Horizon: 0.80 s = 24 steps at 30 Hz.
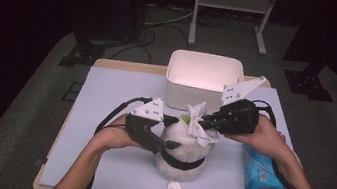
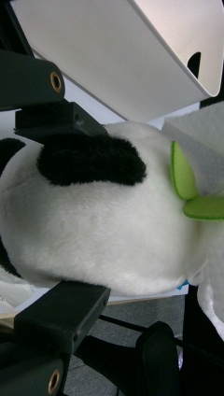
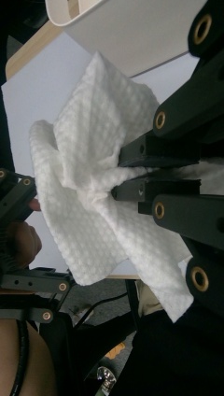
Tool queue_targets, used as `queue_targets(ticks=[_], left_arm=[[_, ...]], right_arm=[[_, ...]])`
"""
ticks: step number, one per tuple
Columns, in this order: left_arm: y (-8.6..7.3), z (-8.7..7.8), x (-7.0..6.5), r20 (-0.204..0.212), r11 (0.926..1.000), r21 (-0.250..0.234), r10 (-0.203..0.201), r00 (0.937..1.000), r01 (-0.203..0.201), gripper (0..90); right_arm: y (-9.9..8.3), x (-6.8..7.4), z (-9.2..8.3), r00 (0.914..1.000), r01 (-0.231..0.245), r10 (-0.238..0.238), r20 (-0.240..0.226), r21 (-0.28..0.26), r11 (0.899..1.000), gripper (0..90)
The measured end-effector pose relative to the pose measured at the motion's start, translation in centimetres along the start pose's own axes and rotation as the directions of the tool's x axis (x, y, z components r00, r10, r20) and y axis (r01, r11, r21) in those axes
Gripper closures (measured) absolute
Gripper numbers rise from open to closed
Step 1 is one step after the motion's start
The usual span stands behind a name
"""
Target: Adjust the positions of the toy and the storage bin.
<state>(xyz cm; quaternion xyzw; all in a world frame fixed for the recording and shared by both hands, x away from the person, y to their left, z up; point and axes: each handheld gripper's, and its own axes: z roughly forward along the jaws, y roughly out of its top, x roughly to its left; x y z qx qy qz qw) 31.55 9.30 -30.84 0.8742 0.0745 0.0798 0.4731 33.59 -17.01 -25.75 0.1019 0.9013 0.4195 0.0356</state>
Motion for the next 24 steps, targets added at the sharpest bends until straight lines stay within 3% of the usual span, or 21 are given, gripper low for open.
queue_targets(ticks=[6, 10, 15, 19, 20, 24], left_arm=[[-0.6, 0.4, 0.2, 0.012, 0.9995, 0.001, -0.033, 0.9994, 0.033, 18.6], [-2.1, 1.6, 0.6, 0.049, 0.9956, -0.002, -0.093, 0.9945, 0.093, 14.8], [-2.9, 2.9, 0.7, 0.068, 0.9950, -0.016, -0.097, 0.9929, 0.099, 10.8], [-3.1, 3.1, 0.8, 0.084, 0.9927, -0.056, -0.102, 0.9912, 0.107, 20.5], [-3.0, 2.8, 0.9, 0.069, 0.9925, -0.074, -0.092, 0.9933, 0.097, 29.8], [-2.4, 2.2, 0.7, 0.045, 0.9945, -0.065, -0.080, 0.9957, 0.083, 33.6]], right_arm=[[-0.7, -0.1, -0.2, 0.9999, -0.009, 0.009, 0.011, 0.016, 1.000, 83.0], [-1.5, -0.2, -0.7, 0.9994, -0.029, 0.029, 0.017, 0.022, 0.999, 83.0], [-1.8, -0.3, -0.9, 0.9992, -0.033, 0.033, 0.021, 0.021, 0.999, 83.0], [-2.0, -0.3, -0.8, 0.9990, -0.040, 0.039, 0.020, 0.025, 0.999, 83.1], [-2.1, -0.3, -0.9, 0.9986, -0.048, 0.048, 0.020, 0.009, 0.999, 83.2], [-2.2, -0.4, -1.1, 0.9984, -0.052, 0.052, 0.022, -0.025, 0.998, 83.2]])
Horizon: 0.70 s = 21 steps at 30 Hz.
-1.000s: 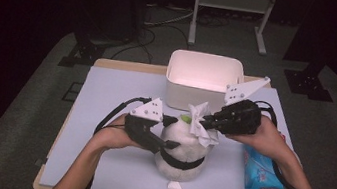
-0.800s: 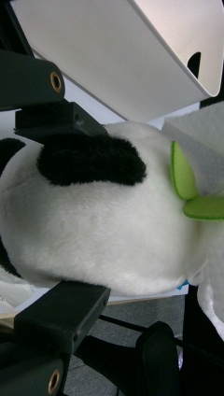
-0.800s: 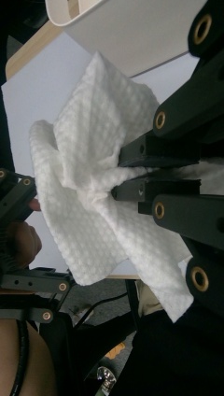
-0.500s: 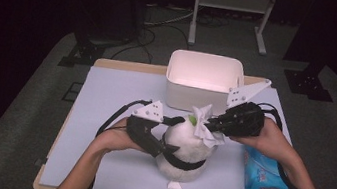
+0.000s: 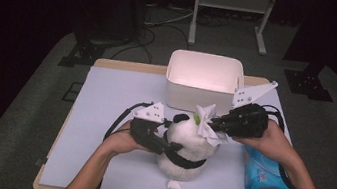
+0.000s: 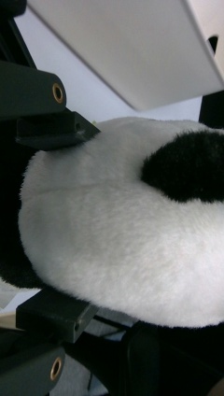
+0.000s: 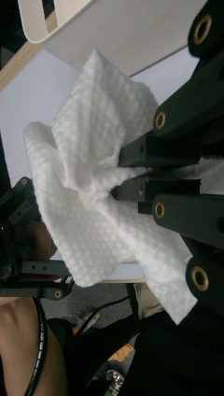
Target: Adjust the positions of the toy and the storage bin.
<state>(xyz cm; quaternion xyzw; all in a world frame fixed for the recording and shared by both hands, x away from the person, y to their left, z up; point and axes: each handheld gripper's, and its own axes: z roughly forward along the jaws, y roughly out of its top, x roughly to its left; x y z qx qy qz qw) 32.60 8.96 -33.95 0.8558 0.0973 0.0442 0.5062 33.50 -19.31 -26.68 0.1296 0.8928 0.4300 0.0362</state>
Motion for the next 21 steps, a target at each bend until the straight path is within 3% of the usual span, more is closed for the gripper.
queue_targets(ticks=[7, 9, 16, 18, 21], left_arm=[[1.2, -1.8, -0.1, -0.044, 0.9994, 0.015, 0.031, 0.9985, -0.031, 34.4], [1.8, -2.0, -0.4, -0.053, 0.9972, 0.052, 0.057, 0.9970, -0.054, 34.3], [2.3, -0.2, -0.8, -0.031, 0.9921, 0.092, 0.089, 0.9956, -0.085, 34.2], [2.5, 0.5, -0.9, -0.027, 0.9913, 0.098, 0.090, 0.9956, -0.087, 33.3], [2.4, 1.1, -0.7, -0.011, 0.9907, 0.111, 0.080, 0.9967, -0.079, 31.3]], right_arm=[[0.0, -0.2, -0.4, 0.9999, -0.012, 0.012, 0.007, -0.024, 1.000, 83.0], [0.0, -0.2, -0.5, 0.9999, -0.013, 0.013, 0.002, -0.034, 0.999, 83.1], [0.9, 0.4, -0.5, 0.9998, 0.010, -0.011, -0.018, -0.048, 0.999, 83.1], [1.4, 0.9, 0.1, 0.9990, 0.043, -0.043, -0.011, -0.004, 0.999, 83.0], [1.1, 0.8, 0.3, 0.9994, 0.036, -0.036, 0.001, 0.031, 0.999, 83.0]])
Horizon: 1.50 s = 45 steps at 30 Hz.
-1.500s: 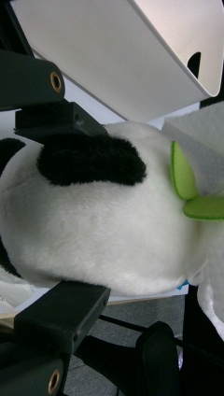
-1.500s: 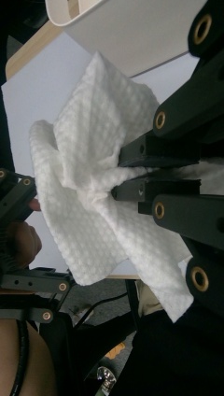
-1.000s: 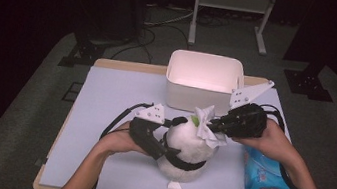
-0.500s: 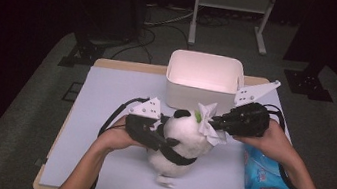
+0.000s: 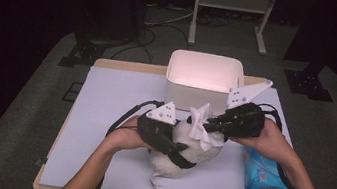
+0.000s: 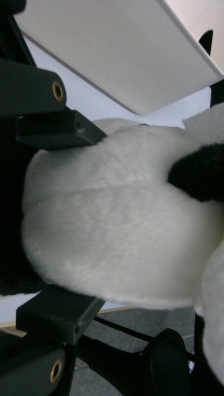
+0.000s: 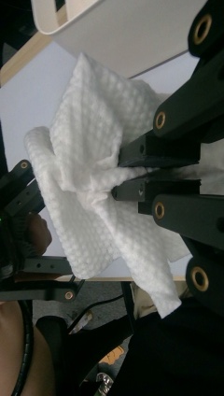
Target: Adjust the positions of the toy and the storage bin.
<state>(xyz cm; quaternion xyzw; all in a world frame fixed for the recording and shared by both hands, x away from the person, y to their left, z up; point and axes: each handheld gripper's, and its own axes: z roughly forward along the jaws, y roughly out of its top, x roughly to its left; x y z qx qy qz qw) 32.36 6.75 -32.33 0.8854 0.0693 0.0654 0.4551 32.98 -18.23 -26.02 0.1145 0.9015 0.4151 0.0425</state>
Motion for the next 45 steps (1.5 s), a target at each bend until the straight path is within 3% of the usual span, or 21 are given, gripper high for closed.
queue_targets(ticks=[7, 9, 13, 17, 20, 24, 26, 29, 32, 40, 45], left_arm=[[-0.2, 0.6, -0.1, 0.007, 0.9999, 0.001, -0.016, 0.9999, 0.016, 22.5], [-0.5, 0.5, 0.1, 0.007, 0.9991, 0.036, -0.024, 0.9997, 0.024, 20.3], [-1.2, 0.7, 0.2, 0.004, 0.9974, 0.061, -0.038, 0.9993, 0.038, 18.9], [-1.9, 0.7, 0.3, 0.026, 0.9983, 0.034, -0.049, 0.9985, 0.048, 17.5], [-1.5, 1.3, 0.1, 0.028, 0.9987, 0.038, -0.035, 0.9990, 0.034, 12.6], [-0.8, 2.4, -0.1, 0.054, 0.9992, 0.032, -0.025, 0.9982, 0.024, 12.8], [-0.6, 2.9, -0.1, 0.050, 0.9991, 0.039, -0.018, 0.9986, 0.016, 15.2], [-0.4, 3.0, 0.2, 0.055, 0.9994, 0.033, -0.009, 0.9984, 0.007, 33.0], [0.2, 2.8, 0.2, 0.041, 0.9989, 0.046, -0.001, 0.9991, 0.000, 40.2], [0.8, 1.4, 0.2, 0.004, 0.9970, 0.072, 0.027, 0.9996, -0.028, 43.9], [0.8, 0.6, 0.2, -0.024, 0.9909, 0.126, 0.051, 0.9984, -0.048, 44.4]], right_arm=[[-1.2, -0.3, 0.0, 0.9999, -0.014, 0.014, 0.003, 0.028, 1.000, 83.0], [-1.9, -0.6, -0.2, 0.9995, -0.030, 0.030, 0.015, 0.038, 0.999, 83.0], [-2.7, -0.8, -0.5, 0.9987, -0.049, 0.048, 0.015, 0.036, 0.998, 83.1], [-3.5, -1.0, -0.6, 0.9977, -0.068, 0.067, 0.013, 0.033, 0.997, 83.1], [-4.0, -1.2, -0.4, 0.9966, -0.081, 0.081, 0.013, 0.030, 0.996, 83.2], [-4.1, -1.1, -0.4, 0.9967, -0.081, 0.081, 0.008, 0.027, 0.996, 83.4], [-4.3, -1.0, -0.4, 0.9965, -0.083, 0.083, 0.012, 0.034, 0.996, 83.4], [-4.7, -1.1, -0.5, 0.9956, -0.093, 0.093, 0.013, 0.032, 0.995, 83.4], [-4.9, -1.3, -0.7, 0.9936, -0.112, 0.112, 0.014, 0.017, 0.994, 83.4], [-4.4, -1.2, -0.8, 0.9950, -0.098, 0.099, 0.013, -0.019, 0.995, 83.3], [-4.4, -1.3, 0.2, 0.9961, -0.085, 0.085, 0.024, 0.031, 0.996, 83.2]])
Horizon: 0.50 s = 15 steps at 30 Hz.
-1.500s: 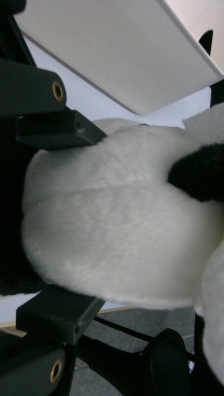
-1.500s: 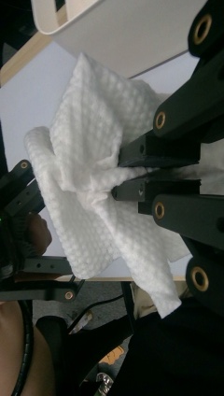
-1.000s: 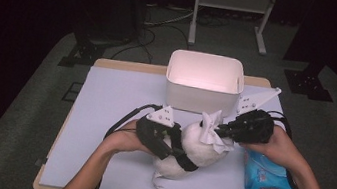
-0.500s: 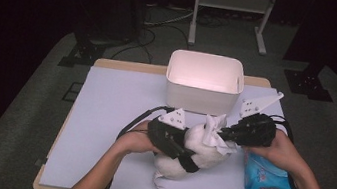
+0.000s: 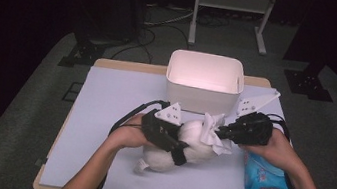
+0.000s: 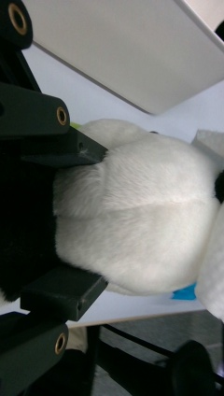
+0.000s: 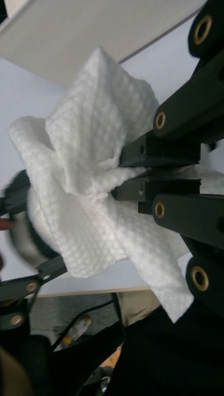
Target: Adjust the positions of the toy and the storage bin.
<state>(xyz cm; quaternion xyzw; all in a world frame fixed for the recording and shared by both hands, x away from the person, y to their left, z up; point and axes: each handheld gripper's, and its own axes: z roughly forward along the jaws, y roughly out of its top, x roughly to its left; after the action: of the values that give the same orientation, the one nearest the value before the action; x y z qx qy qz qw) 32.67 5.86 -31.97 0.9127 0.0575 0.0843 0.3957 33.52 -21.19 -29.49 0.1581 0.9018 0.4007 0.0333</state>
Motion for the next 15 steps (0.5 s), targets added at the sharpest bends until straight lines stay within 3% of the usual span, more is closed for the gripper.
queue_targets(ticks=[2, 8, 11, 12, 15], left_arm=[[-0.1, 0.4, -0.1, 0.003, 0.9995, 0.030, 0.009, 1.0000, -0.009, 44.0], [0.1, 1.8, -0.5, 0.036, 0.9980, 0.055, 0.028, 0.9990, -0.030, 41.9], [0.3, 2.3, -0.6, 0.046, 0.9974, 0.065, 0.028, 0.9986, -0.031, 41.1], [0.3, 2.5, -0.6, 0.052, 0.9973, 0.068, 0.025, 0.9984, -0.028, 39.9], [0.1, 2.4, -0.3, 0.072, 0.9985, 0.055, -0.005, 0.9974, 0.001, 40.3]], right_arm=[[0.1, 0.0, 0.8, 1.0000, 0.003, -0.003, -0.003, 0.017, 1.000, 83.2], [1.1, 0.4, 1.5, 0.9992, 0.026, -0.026, -0.030, 0.004, 1.000, 83.1], [1.4, 0.6, 2.0, 0.9990, 0.032, -0.032, -0.031, 0.025, 0.999, 83.0], [1.2, 0.6, 2.7, 0.9990, 0.033, -0.031, -0.033, 0.057, 0.998, 82.9], [0.2, 0.1, 3.2, 0.9996, 0.017, -0.015, -0.026, 0.085, 0.996, 82.9]])
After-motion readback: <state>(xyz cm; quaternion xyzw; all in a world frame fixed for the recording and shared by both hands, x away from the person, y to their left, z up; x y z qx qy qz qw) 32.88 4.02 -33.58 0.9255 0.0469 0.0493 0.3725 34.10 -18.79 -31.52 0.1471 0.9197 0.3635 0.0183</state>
